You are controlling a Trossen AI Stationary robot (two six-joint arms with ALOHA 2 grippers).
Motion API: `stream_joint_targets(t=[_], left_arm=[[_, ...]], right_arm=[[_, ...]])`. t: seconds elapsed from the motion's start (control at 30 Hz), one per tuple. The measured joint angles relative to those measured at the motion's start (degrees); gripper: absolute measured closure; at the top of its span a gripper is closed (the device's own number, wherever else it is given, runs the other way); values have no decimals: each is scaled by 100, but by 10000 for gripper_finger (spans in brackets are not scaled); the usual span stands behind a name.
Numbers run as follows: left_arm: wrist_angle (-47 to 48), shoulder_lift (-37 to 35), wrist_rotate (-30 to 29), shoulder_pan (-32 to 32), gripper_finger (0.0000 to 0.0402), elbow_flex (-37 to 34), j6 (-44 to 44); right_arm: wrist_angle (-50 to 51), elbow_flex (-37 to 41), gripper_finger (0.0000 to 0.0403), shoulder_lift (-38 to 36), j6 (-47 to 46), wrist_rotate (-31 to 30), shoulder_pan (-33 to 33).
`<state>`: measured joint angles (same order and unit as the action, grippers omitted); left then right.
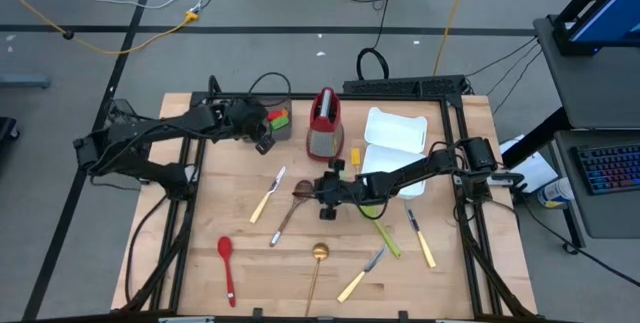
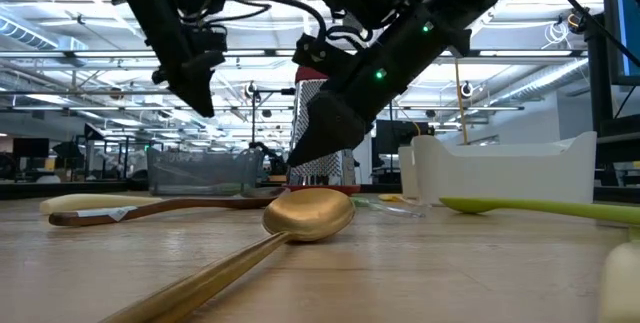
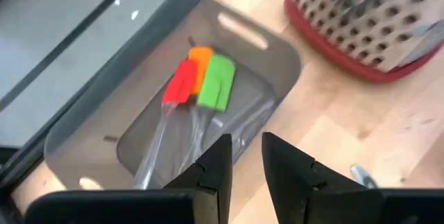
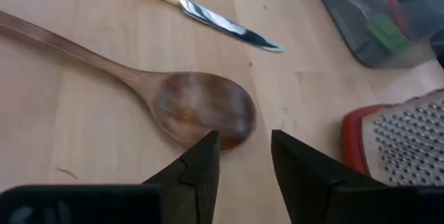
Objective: Pick & Place Kitchen Items
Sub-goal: Put the green spatula into the black bin
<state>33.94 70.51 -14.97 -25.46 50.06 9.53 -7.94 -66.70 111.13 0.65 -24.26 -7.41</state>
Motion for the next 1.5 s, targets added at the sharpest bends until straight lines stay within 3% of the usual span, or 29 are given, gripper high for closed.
stream_joint_targets(t=[0.27,0.37,0.63,1.0,1.17,1.37,1.5], left_arm=[[-15,-45,-5,161,316,0,-165],[-22,-41,-5,169,316,0,-174],[-152,-41,-9,175,316,0,-189],[-156,-39,-10,175,316,0,-381],[-156,-39,-10,175,316,0,-452],[-156,-39,-12,175,316,0,-625],[-145,-39,-12,175,316,0,-629]], right_arm=[[-10,-1,228,-21,-451,6,55],[423,-11,218,-261,-585,14,102],[987,-61,226,-789,-1306,181,381],[1028,-224,230,-774,-1965,792,673],[780,-848,235,-787,-1436,804,532],[-673,-878,240,-820,-168,878,393],[-1103,-880,240,-846,285,1585,487]])
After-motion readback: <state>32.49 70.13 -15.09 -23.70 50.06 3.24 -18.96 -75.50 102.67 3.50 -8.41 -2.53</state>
